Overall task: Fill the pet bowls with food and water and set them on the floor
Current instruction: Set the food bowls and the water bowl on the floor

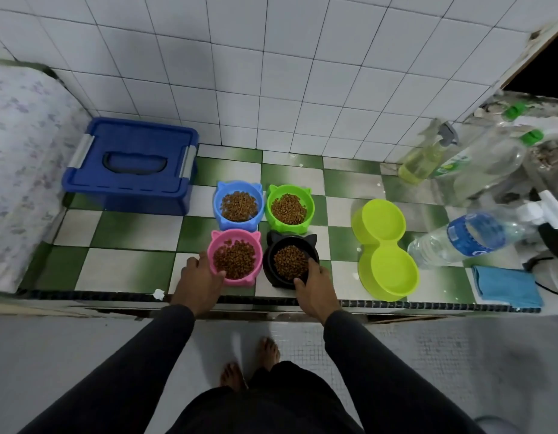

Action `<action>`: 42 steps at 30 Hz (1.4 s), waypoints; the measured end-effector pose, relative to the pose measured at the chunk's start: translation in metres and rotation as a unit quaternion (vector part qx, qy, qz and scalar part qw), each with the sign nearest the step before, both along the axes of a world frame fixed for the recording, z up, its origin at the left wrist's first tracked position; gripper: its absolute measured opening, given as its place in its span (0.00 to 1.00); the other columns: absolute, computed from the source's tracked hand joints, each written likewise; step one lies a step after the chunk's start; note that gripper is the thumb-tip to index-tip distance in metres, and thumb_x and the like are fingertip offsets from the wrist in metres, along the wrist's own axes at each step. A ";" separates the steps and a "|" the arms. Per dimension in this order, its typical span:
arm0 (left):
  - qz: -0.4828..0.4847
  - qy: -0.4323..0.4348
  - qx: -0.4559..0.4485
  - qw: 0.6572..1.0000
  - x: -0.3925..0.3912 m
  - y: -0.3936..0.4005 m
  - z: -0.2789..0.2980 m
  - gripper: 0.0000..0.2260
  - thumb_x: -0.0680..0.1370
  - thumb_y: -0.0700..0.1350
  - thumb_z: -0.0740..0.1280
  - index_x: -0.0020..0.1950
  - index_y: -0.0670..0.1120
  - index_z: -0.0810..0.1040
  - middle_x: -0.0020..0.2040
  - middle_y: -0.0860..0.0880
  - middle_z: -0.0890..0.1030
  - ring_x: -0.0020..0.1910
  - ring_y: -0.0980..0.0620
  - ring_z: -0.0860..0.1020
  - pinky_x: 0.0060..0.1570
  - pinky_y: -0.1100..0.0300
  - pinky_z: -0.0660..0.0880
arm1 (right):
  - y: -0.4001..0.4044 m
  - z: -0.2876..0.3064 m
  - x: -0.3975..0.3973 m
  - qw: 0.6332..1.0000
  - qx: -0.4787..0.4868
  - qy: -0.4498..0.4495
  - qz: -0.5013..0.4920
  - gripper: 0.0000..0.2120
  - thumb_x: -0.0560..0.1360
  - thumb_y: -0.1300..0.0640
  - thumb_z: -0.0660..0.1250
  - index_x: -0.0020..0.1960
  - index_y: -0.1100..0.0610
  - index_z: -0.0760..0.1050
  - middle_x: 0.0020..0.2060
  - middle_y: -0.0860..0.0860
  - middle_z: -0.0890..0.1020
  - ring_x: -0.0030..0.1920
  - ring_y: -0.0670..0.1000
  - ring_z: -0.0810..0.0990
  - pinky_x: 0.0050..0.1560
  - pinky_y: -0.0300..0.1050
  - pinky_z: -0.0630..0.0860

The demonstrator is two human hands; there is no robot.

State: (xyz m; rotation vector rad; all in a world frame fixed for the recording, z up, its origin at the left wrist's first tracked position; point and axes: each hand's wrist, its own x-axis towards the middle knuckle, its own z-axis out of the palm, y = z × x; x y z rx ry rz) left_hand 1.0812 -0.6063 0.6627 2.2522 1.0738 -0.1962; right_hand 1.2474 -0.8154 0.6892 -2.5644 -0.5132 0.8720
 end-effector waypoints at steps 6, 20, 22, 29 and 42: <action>0.073 -0.027 -0.026 0.997 0.008 -0.002 -0.005 0.19 0.82 0.51 0.66 0.69 0.45 0.66 0.59 0.39 0.71 0.53 0.43 0.73 0.55 0.47 0.73 | 0.001 -0.002 0.010 0.999 0.016 -0.008 -0.033 0.34 0.81 0.57 0.65 0.81 0.61 0.51 0.70 0.65 0.68 0.70 0.64 0.68 0.71 0.53 0.67; 0.120 -0.082 -0.057 0.988 0.011 -0.004 -0.011 0.18 0.83 0.45 0.64 0.73 0.49 0.69 0.60 0.40 0.76 0.54 0.47 0.68 0.55 0.47 0.73 | 0.007 -0.015 0.015 0.991 0.021 0.009 -0.132 0.24 0.77 0.61 0.67 0.71 0.63 0.67 0.64 0.66 0.69 0.63 0.68 0.73 0.65 0.57 0.73; 0.124 -0.112 -0.066 0.984 0.009 -0.008 -0.008 0.19 0.83 0.44 0.65 0.74 0.49 0.69 0.58 0.40 0.77 0.57 0.44 0.71 0.55 0.50 0.73 | 0.008 -0.014 0.014 0.987 0.043 0.011 -0.153 0.25 0.77 0.61 0.67 0.72 0.61 0.67 0.63 0.65 0.70 0.63 0.67 0.71 0.64 0.56 0.73; 0.189 -0.220 -0.151 0.945 0.012 -0.024 0.006 0.21 0.84 0.40 0.64 0.76 0.55 0.69 0.63 0.50 0.80 0.62 0.45 0.79 0.63 0.41 0.77 | 0.007 -0.013 0.007 0.966 0.127 0.050 -0.219 0.28 0.76 0.61 0.69 0.74 0.58 0.64 0.65 0.64 0.70 0.63 0.64 0.73 0.63 0.60 0.76; 0.378 -0.342 -0.410 0.757 0.015 -0.028 0.042 0.28 0.82 0.33 0.64 0.77 0.57 0.70 0.62 0.46 0.83 0.58 0.44 0.84 0.53 0.43 0.83 | 0.008 0.014 0.004 0.807 0.351 0.200 -0.430 0.23 0.77 0.68 0.64 0.67 0.48 0.69 0.59 0.57 0.78 0.58 0.58 0.81 0.42 0.55 0.84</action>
